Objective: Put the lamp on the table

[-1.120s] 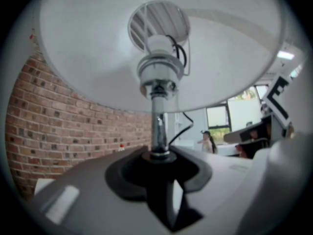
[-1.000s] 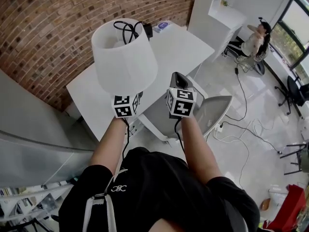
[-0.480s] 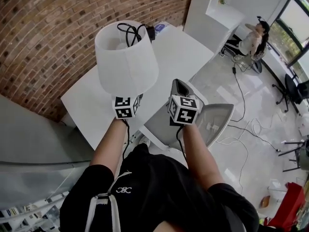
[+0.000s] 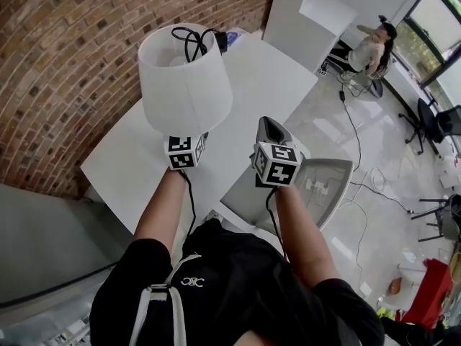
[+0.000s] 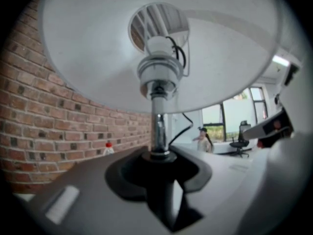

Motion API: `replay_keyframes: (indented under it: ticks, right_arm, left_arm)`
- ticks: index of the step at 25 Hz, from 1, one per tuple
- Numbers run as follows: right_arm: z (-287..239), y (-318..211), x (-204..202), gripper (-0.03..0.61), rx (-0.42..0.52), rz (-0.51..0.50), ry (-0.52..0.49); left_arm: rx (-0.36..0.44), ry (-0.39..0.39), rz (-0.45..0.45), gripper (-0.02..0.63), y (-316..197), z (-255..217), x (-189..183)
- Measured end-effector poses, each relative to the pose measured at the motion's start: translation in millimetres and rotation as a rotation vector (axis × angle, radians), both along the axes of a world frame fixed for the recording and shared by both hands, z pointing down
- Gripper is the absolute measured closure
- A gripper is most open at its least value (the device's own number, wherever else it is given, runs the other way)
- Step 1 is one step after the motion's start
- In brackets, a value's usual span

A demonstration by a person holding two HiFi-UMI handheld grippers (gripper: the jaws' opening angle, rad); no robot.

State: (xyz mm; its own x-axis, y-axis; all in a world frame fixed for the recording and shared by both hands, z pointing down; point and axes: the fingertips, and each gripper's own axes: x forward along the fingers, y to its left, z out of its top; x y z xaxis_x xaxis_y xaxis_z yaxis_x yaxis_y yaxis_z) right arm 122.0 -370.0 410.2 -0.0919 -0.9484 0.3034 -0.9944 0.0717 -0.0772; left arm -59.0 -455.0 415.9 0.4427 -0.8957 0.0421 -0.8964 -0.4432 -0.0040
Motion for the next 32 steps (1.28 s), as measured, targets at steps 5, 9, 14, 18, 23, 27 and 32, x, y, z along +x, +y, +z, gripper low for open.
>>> replay_keyframes:
  ticks: [5, 9, 14, 18, 23, 27, 32]
  right_arm:
    - [3.4, -28.9, -3.4, 0.58, -0.012, 0.013, 0.026]
    - [13.0, -51.0, -3.5, 0.58, -0.031, 0.018, 0.051]
    - [24.4, -82.5, -1.5, 0.58, -0.057, 0.034, 0.054]
    - [38.4, -103.0, -0.3, 0.58, -0.096, 0.05, 0.041]
    - [63.1, -121.4, 3.8, 0.58, -0.14, 0.066, 0.029]
    - [84.6, -132.9, 3.8, 0.58, -0.16, 0.042, 0.06]
    - [108.3, -152.9, 9.0, 0.58, -0.169, 0.043, 0.046]
  left_arm:
    - [-0.007, -0.003, 0.022, 0.488, -43.3, 15.3, -0.3]
    - [0.003, -0.015, 0.051, 0.489, -75.0, 27.3, 5.1]
    - [-0.015, -0.045, 0.117, 0.489, -99.6, 60.8, 20.3]
    - [-0.035, -0.035, 0.151, 0.489, -118.7, 72.1, 25.6]
    - [-0.041, -0.022, 0.16, 0.489, -153.8, 90.7, 27.5]
    - [-0.032, -0.022, 0.154, 0.489, -181.7, 111.2, 32.9]
    - [-0.006, -0.023, 0.143, 0.489, -215.2, 125.0, 39.3]
